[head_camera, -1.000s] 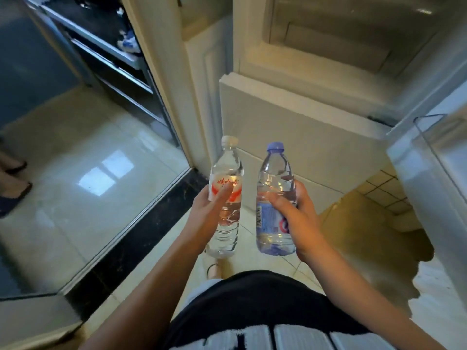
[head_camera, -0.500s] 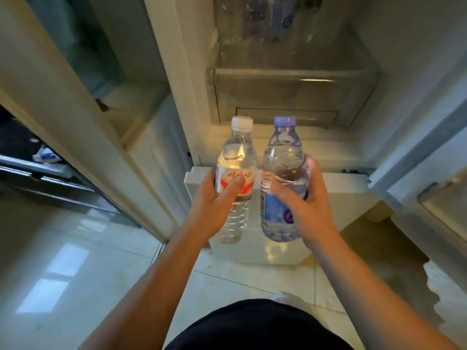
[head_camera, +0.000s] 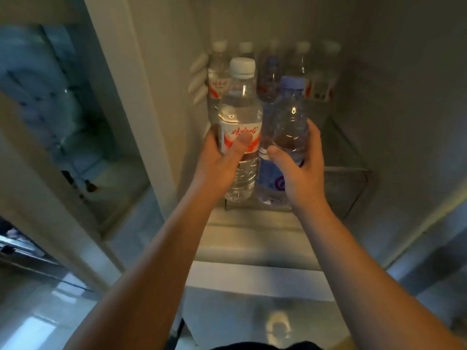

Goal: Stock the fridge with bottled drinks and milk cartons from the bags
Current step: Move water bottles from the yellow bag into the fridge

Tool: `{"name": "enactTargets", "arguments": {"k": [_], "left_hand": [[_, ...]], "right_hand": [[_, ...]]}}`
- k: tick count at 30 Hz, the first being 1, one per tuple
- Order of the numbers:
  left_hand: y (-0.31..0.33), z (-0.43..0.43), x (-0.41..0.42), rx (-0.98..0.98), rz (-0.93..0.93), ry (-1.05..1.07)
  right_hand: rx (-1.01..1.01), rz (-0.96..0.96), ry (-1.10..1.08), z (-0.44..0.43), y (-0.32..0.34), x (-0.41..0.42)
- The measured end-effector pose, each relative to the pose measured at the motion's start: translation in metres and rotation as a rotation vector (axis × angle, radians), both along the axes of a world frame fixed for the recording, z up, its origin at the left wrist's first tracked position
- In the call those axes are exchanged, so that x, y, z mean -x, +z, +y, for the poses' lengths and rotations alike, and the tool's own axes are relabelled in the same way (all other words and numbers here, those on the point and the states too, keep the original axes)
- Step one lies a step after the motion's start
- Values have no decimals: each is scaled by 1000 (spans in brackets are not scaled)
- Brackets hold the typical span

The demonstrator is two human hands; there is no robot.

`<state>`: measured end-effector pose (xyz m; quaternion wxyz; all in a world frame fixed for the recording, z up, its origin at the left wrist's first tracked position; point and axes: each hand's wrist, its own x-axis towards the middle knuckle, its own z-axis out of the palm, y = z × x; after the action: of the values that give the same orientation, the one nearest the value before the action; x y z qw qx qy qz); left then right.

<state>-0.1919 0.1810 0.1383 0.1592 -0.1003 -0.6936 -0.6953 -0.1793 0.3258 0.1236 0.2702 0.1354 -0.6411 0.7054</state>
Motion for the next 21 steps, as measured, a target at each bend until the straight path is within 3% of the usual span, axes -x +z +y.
{"name": "enactTargets", "arguments": {"k": [8, 21], "left_hand": [[19, 16, 70, 16, 145, 85], [-16, 13, 112, 96, 48, 158]], "right_hand": [[-39, 16, 35, 4, 17, 83], [-256, -67, 156, 11, -5, 129]]}}
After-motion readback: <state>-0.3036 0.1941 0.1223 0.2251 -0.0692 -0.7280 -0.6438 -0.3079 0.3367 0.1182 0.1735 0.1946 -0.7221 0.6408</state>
